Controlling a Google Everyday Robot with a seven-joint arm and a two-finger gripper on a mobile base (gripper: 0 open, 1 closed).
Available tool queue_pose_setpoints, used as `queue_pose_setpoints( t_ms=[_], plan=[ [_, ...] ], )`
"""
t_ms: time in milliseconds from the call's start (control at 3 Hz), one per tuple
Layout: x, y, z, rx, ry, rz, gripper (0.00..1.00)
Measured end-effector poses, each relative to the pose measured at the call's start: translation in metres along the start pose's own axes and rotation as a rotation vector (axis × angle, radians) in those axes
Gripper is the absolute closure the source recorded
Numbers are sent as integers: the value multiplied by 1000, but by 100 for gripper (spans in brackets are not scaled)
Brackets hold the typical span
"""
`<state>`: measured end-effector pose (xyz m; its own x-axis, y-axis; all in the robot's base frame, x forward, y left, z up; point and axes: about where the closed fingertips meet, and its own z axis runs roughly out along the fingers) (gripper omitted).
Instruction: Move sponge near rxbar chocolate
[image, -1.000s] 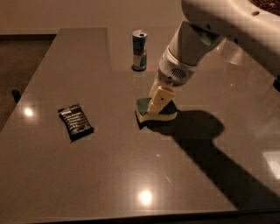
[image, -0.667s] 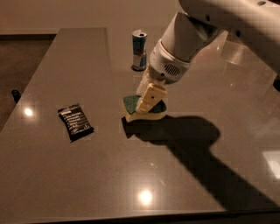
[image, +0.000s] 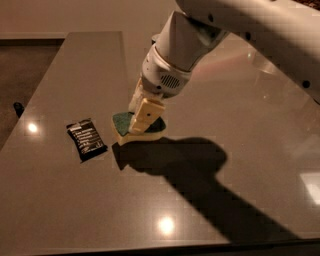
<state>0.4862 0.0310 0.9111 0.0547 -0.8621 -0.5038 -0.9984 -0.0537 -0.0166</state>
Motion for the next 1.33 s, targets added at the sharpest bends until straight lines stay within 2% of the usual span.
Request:
queue_pose_setpoints(
  t_ms=[667,1000,1333],
  plan=[
    [-38,-5,32,-14,-17,-56,36],
    [-43,-6,37,-14,-19,-63,12],
    [-44,-5,37,-15,-19,-66,0]
  ],
)
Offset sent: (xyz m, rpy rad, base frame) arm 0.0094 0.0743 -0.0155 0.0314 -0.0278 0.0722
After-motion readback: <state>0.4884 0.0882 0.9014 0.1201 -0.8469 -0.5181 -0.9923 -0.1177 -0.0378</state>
